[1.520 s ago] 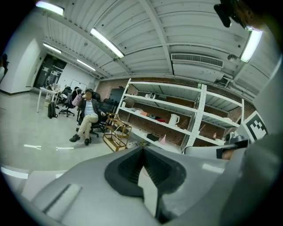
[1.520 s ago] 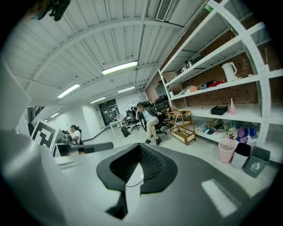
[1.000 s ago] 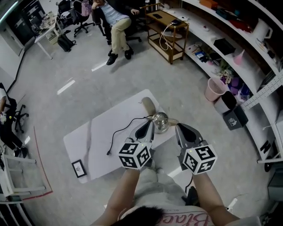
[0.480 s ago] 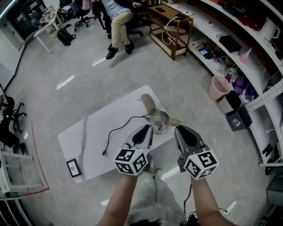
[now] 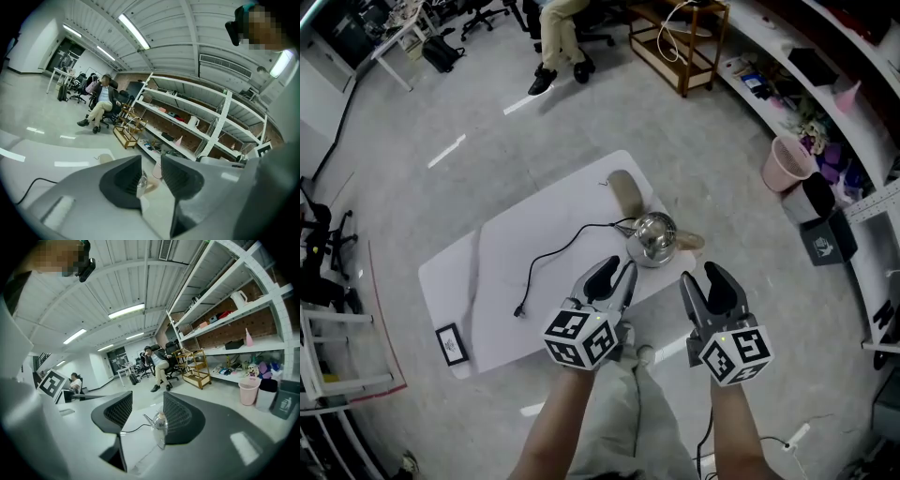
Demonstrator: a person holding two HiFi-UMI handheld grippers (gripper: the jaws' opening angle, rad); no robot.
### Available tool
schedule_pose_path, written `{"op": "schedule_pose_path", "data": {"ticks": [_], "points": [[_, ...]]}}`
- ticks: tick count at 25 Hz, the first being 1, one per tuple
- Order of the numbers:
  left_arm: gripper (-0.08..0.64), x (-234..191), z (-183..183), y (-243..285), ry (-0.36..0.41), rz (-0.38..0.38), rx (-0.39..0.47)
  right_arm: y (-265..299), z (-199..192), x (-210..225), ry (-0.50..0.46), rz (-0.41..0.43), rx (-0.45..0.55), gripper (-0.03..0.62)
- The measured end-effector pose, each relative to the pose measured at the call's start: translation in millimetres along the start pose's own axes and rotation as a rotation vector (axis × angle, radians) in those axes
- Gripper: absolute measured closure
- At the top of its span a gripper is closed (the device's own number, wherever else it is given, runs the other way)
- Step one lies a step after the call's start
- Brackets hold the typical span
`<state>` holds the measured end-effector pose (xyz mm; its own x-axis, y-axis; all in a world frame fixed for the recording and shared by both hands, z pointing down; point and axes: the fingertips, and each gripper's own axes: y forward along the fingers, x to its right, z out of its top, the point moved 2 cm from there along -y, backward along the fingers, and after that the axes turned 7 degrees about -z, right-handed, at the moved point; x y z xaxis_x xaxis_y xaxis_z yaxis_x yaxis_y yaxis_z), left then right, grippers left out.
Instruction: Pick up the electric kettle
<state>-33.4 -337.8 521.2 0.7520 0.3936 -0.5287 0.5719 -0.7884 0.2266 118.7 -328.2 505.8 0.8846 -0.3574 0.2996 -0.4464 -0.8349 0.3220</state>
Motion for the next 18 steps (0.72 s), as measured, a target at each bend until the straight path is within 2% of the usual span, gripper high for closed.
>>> {"op": "schedule_pose_path", "data": {"ticks": [8, 13, 18], "points": [[0.373, -40, -37, 19, -0.002, 0.022, 0.013, 25, -44, 36, 0.013, -0.100, 0.028, 0.317], [0.361, -66, -51, 27, -0.057, -0.004, 0.092, 43, -74, 57, 0.017, -0.155, 0.030, 0.307], [0.361, -100, -71, 34, -0.063, 0.045, 0.085, 61, -102, 76, 0.028, -0.193, 0.020, 0.307]]}}
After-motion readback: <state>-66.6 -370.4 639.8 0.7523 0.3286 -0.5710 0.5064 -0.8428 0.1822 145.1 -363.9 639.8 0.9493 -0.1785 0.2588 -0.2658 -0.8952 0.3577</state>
